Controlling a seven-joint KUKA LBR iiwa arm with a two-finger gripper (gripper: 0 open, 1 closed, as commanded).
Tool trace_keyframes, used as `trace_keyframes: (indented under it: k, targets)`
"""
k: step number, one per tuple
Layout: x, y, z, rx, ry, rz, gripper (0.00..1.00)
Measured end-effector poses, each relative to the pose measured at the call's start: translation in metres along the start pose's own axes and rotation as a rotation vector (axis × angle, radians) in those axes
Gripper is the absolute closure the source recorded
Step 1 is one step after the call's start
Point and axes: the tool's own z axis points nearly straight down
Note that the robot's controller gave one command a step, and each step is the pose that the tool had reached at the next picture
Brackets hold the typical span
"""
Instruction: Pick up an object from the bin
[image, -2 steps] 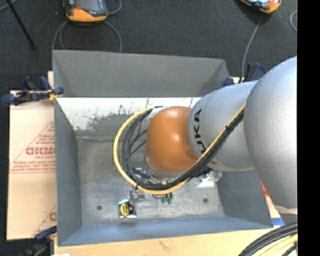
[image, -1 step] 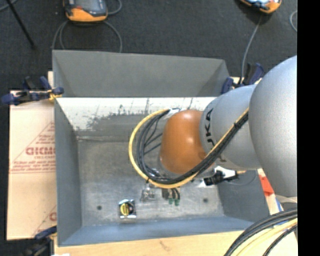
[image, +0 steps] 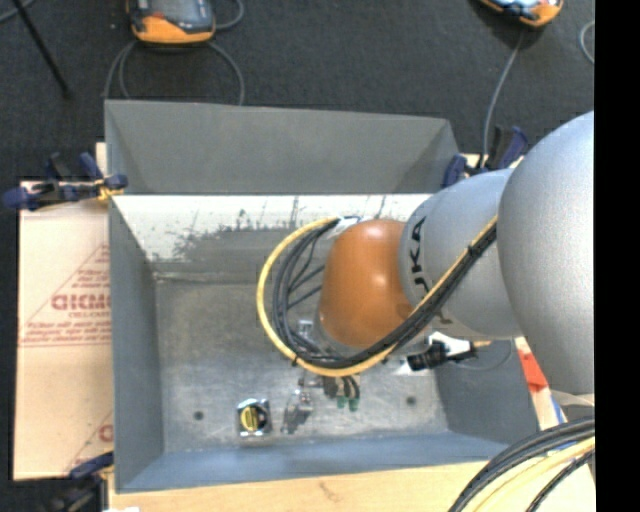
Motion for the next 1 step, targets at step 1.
trace_keyframes:
  k: [1]
  targets:
    - [-0.009, 0.0384, 0.0366, -0.001, 0.0, -0.01, 0.0]
